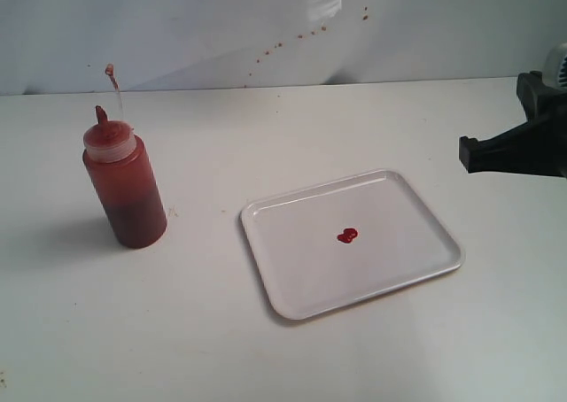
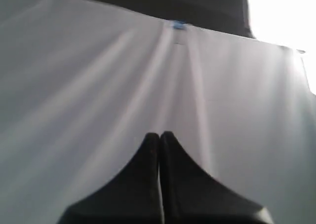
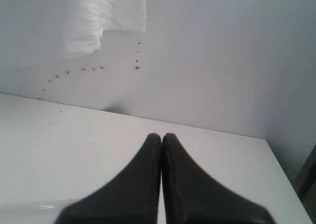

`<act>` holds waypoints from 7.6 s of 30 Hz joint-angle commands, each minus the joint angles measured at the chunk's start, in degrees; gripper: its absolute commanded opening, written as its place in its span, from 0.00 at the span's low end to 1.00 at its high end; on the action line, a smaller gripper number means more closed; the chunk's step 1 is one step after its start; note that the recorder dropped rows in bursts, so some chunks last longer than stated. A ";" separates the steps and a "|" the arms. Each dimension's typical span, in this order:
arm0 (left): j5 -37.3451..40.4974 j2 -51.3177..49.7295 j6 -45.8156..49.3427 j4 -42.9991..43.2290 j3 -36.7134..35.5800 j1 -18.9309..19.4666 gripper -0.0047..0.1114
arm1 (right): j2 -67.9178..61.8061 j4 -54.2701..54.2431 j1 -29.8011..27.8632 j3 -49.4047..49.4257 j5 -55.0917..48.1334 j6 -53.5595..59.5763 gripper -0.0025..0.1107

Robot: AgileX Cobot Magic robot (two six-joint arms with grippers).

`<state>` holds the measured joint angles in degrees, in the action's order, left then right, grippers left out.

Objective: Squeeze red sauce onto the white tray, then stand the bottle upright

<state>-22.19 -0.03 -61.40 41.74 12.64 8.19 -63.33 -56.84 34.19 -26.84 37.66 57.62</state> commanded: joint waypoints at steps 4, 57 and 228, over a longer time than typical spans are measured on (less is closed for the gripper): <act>24.49 0.03 38.30 -25.78 -12.22 -2.78 0.04 | 0.36 -0.15 -0.38 0.31 0.57 -0.16 0.02; 39.15 0.03 60.15 -38.43 -12.64 -10.07 0.04 | 0.36 -0.15 -0.38 0.31 0.57 -0.23 0.02; 38.64 0.03 60.15 -38.29 -12.64 -10.48 0.04 | 63.33 59.00 -34.74 26.84 -57.25 -56.63 0.02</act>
<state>17.06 -0.14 -0.68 3.75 0.28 -2.04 -0.15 1.82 -0.08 -0.16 -19.59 1.13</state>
